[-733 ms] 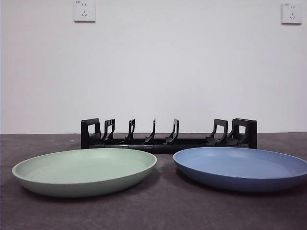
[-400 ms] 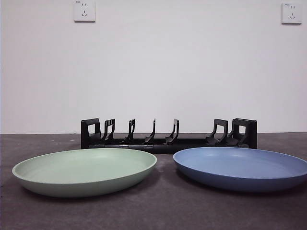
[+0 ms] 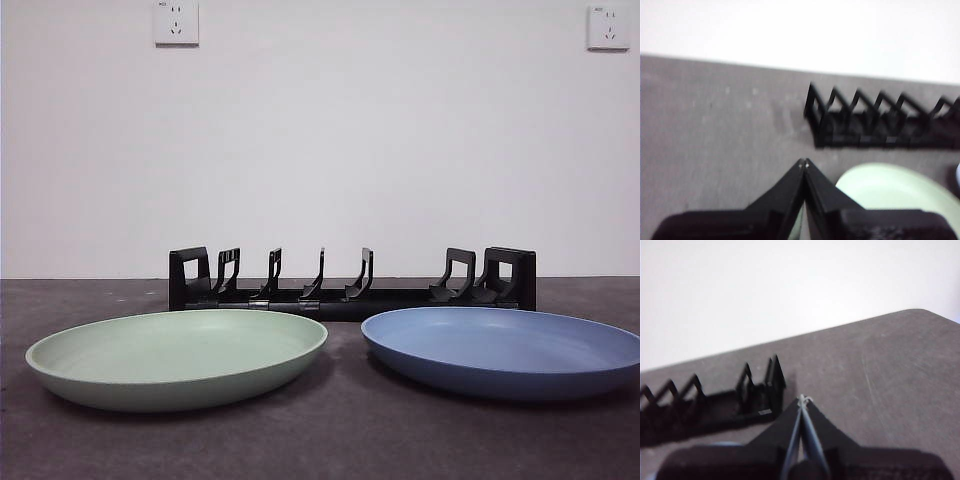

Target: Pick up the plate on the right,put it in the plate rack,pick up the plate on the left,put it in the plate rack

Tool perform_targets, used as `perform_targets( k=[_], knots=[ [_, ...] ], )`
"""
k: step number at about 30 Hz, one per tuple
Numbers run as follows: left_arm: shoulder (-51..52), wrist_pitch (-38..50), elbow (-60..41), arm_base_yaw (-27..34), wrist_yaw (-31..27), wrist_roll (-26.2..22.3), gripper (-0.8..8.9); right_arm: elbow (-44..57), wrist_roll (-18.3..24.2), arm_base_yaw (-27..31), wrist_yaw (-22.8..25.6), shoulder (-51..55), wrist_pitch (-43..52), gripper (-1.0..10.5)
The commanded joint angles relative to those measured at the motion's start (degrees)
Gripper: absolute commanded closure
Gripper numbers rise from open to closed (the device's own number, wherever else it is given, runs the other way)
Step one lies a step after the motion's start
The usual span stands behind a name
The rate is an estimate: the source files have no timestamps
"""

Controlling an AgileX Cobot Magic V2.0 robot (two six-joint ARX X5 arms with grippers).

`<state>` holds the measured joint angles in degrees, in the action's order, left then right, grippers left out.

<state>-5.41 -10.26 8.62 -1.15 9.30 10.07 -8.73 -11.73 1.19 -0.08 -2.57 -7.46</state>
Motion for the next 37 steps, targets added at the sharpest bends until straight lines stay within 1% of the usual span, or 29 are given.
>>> perform_targets(
  k=[1, 4, 7, 9, 12, 17, 21, 23, 26, 30, 36, 37],
  knots=[
    [-1.66, 0.35, 3.06, 0.2, 1.31, 2.01, 8.2, -4.28, -3.15, -0.02, -1.46, -2.43, -0.74, 9.6],
    [-4.46, -0.96, 7.21, 0.2, 3.8, 1.99, 8.2, -9.7, -3.1, -0.02, -4.59, -6.29, -2.36, 9.6],
    [-8.2, -4.2, 12.2, 0.2, 6.78, 1.88, 8.2, -16.68, -2.51, -0.04, -7.06, -11.43, -6.4, 9.6],
    [-10.91, -6.88, 15.76, 0.2, 9.07, 1.57, 8.2, -20.79, -0.17, -0.02, -9.05, -14.62, -9.07, 9.6],
    [-15.12, -11.47, 21.33, 0.2, 12.81, -0.7, 8.2, -27.85, 4.59, -0.04, -13.07, -20.22, -15.72, 9.6],
    [-21.75, -20.39, 30.45, 0.2, 18.25, -4.2, 8.2, -39.5, 12.48, -0.04, -17.38, -29.79, -31.52, 9.6],
    [-26.21, -27.82, 36.74, 0.07, 22.03, -7.5, 8.2, -46.51, 16.28, -0.04, -20.94, -36.09, -42.69, 9.6],
    [-28.37, -31.74, 39.71, 0.04, 24.17, -9.27, 8.2, -49.27, 17.14, -0.04, -22.58, -38.84, -47.32, 9.6],
    [-30.88, -36.61, 43.08, 0.02, 26.29, -11.65, 8.2, -51.87, 18.05, -0.04, -24.9, -41.94, -51.69, 9.6],
    [-33.46, -41.24, 45.94, -0.24, 27.15, -14.58, 8.2, -53.02, 18.38, -0.11, -26.14, -44.41, -53.46, 9.6],
    [-34.77, -41.42, 46.23, -1.9, 27.21, -14.64, 8.12, -53.05, 18.32, -0.11, -26.43, -44.52, -53.37, 9.4],
    [-34.91, -41.33, 46.23, -2.12, 27.21, -14.62, 7.88, -53.05, 18.32, -0.11, -27.39, -44.52, -53.33, 8.8]
  ],
)
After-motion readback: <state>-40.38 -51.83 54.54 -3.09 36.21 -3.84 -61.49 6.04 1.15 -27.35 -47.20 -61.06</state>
